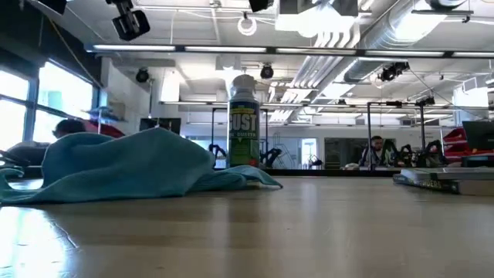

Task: Apply microfiber cloth
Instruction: Wipe the front and back of the pink cellphone with a blue microfiber cloth

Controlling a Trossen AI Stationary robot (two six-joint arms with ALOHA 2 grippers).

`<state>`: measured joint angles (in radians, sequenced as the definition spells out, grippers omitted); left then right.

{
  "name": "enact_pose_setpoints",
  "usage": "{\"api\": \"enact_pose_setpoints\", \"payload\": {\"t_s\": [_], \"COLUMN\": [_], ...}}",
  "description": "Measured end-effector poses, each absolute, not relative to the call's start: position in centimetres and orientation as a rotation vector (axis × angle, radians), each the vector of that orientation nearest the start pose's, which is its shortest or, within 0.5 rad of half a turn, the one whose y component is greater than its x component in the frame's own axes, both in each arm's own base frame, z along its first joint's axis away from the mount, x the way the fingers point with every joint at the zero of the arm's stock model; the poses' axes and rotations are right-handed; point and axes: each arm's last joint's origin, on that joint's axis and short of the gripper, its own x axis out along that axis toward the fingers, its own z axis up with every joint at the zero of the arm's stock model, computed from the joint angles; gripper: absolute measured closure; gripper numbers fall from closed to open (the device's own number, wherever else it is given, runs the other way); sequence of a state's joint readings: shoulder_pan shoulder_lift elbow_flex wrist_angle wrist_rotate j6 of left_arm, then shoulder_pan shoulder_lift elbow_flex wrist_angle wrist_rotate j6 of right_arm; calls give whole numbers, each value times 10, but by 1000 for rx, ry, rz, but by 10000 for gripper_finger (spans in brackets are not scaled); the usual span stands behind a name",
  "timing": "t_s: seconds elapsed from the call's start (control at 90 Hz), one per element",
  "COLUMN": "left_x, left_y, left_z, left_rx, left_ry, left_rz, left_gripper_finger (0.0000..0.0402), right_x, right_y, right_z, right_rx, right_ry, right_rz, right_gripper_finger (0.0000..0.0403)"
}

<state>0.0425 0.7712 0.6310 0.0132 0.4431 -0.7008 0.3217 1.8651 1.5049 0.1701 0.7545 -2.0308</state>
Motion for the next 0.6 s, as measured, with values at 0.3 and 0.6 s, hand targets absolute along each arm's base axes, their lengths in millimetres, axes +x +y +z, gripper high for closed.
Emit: {"api": "enact_pose_setpoints", "payload": {"t_s": [0.3, 0.6], "left_x": [131, 122], "left_y": [8, 11], "left_z": [311, 268], "left_rx": [-625, -662], "left_ry": [169, 346], "left_rz": [-154, 94], "left_gripper_finger": [388, 388], "right_x": [415, 437], "right_y": [110, 94], "right_z": [287, 214], "right_rx": [-1355, -470], "right_ry": [582, 697], "right_rz": [-64, 93], "right_gripper_finger": [213, 225]}}
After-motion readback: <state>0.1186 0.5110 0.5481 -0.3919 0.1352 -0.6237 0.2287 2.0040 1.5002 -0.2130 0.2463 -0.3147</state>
